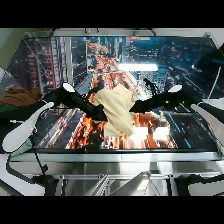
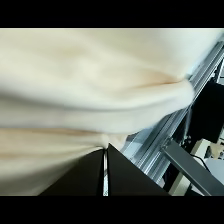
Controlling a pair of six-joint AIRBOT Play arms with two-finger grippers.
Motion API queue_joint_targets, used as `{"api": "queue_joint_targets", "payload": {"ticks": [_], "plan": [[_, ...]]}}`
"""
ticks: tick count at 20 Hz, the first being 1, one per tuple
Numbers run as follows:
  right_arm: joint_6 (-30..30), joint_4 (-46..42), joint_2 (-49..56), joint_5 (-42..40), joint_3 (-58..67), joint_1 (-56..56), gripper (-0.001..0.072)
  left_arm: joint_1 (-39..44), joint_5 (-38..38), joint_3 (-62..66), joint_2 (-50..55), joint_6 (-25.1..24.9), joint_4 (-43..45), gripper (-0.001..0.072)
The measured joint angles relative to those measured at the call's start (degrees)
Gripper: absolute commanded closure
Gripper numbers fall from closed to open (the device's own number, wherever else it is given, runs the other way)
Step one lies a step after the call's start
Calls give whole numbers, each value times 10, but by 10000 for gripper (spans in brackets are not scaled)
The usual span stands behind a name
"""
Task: Fold the shirts.
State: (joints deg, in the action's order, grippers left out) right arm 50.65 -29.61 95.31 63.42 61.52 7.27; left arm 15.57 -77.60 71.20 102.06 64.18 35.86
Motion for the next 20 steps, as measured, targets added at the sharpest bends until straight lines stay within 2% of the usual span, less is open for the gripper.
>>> {"api": "queue_joint_targets", "payload": {"ticks": [4,9,14,17,20], "plan": [[-4,12,-83,40,26,-27,693,-21,-13,56,-70,2,-10,696],[-2,24,-278,59,72,-95,692,-79,-39,146,-215,28,-15,690],[2,26,-469,-3,98,-156,691,-144,-49,216,-356,43,1,688],[7,26,-527,-10,102,-170,691,-170,-54,186,-417,52,17,688],[26,24,-534,41,91,-176,690,-178,-56,97,-461,55,28,688]]}}
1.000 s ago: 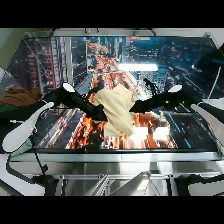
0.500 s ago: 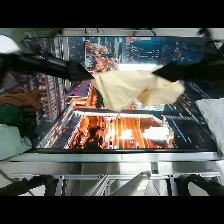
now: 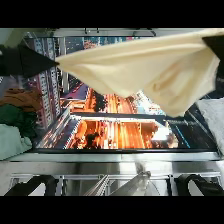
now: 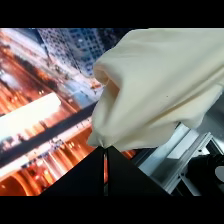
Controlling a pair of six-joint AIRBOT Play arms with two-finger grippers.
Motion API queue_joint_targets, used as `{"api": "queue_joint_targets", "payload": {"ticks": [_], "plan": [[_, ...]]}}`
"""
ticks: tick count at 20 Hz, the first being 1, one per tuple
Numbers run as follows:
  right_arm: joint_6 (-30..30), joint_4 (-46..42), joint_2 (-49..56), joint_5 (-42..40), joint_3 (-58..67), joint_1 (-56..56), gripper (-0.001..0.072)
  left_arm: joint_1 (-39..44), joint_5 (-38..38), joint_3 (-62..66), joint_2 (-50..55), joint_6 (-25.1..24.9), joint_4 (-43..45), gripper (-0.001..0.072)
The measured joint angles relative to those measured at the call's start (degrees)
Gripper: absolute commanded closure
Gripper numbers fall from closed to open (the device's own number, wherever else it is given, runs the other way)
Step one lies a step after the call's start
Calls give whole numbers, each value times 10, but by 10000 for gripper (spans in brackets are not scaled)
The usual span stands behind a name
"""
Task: Fold the shirts.
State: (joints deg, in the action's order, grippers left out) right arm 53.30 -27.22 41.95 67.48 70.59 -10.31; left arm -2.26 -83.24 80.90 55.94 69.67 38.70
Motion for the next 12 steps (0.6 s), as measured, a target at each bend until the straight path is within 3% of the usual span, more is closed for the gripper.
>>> {"api": "queue_joint_targets", "payload": {"ticks": [7,8,9,10,11,12], "plan": [[18,-3,63,80,-170,-2,678,38,64,-271,-18,-23,8,687],[11,-1,76,79,-201,-2,542,45,75,-301,-7,-27,8,683],[4,-1,90,75,-226,-2,332,51,85,-325,6,-32,6,664],[-7,-1,107,69,-247,-3,298,55,94,-344,22,-37,5,411],[-14,-1,122,65,-261,-5,298,57,100,-356,39,-38,5,39],[-21,-1,133,64,-270,-11,297,55,102,-363,57,-40,4,-11]]}}
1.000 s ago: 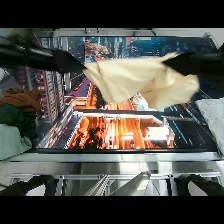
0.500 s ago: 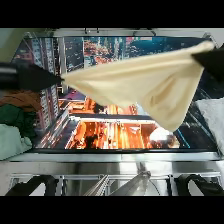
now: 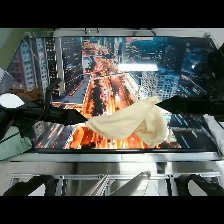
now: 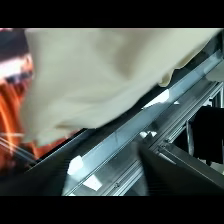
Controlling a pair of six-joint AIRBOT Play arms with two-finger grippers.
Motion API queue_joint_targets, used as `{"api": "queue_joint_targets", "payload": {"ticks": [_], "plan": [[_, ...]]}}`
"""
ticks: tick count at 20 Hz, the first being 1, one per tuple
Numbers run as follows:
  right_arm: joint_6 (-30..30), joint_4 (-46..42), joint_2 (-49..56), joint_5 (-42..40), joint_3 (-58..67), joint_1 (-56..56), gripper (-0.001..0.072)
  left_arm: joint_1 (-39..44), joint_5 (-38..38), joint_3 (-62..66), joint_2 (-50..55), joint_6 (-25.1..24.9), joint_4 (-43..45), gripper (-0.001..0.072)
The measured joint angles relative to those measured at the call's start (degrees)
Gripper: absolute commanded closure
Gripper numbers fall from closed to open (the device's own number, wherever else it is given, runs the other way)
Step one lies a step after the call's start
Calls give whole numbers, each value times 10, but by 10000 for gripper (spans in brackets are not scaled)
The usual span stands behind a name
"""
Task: Fold the shirts.
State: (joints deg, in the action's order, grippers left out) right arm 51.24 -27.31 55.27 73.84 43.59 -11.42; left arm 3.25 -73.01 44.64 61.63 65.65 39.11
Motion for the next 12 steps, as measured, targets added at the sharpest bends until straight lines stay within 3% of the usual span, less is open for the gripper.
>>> {"api": "queue_joint_targets", "payload": {"ticks": [2,4,5,12], "plan": [[-8,-1,13,-3,-8,-23,293,-12,-10,8,35,-3,-3,-12],[-5,-20,16,-4,-11,-62,140,-30,-35,34,66,-4,-3,-11],[8,-40,16,-4,-13,-82,105,-37,-46,46,78,-6,-3,-11],[119,-169,15,-39,-120,-143,108,-6,-64,23,146,-27,-2,-9]]}}
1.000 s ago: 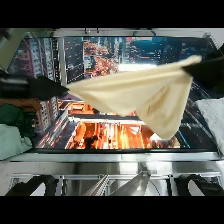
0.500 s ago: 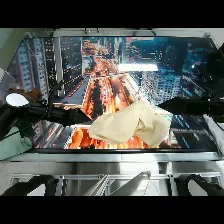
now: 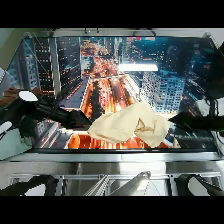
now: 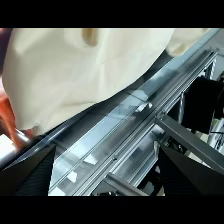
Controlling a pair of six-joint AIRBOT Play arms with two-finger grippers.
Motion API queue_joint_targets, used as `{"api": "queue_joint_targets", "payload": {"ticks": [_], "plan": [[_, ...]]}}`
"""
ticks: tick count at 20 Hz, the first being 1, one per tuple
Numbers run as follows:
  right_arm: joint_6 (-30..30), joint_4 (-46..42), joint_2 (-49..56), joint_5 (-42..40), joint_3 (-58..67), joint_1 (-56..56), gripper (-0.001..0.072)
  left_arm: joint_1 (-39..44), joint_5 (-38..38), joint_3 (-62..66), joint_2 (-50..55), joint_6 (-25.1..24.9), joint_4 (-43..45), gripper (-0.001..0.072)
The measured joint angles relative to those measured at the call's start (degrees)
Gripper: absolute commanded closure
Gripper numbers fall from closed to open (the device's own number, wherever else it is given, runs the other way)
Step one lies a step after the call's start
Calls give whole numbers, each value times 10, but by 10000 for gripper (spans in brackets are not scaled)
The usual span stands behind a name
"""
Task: Fold the shirts.
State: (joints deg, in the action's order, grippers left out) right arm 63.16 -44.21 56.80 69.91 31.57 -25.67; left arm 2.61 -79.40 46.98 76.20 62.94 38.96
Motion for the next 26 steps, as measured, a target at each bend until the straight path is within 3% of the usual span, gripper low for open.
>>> {"api": "queue_joint_targets", "payload": {"ticks": [5,6,7,8,9,10,14,19,21,22,26], "plan": [[18,0,26,-62,-69,-5,114,62,39,-29,64,-21,-11,-8],[10,13,38,-71,-74,-5,167,71,46,-30,77,-27,-23,20],[-7,33,54,-78,-78,-5,312,79,53,-32,91,-37,-38,96],[-27,58,68,-82,-80,-5,457,84,59,-32,103,-46,-56,255],[-54,91,84,-81,-82,-6,621,89,63,-32,114,-56,-76,559],[-79,122,96,-74,-83,-6,689,91,65,-30,123,-64,-90,698],[-148,224,103,-23,-59,-7,691,94,53,8,141,-91,-132,693],[-138,256,55,8,19,-7,691,79,30,75,116,-89,-146,678],[-123,231,50,14,34,-6,691,70,22,79,103,-77,-129,138],[-117,216,50,16,37,-4,691,65,17,74,96,-71,-122,-13],[-103,176,50,20,34,0,691,28,4,25,67,-43,-84,-8]]}}
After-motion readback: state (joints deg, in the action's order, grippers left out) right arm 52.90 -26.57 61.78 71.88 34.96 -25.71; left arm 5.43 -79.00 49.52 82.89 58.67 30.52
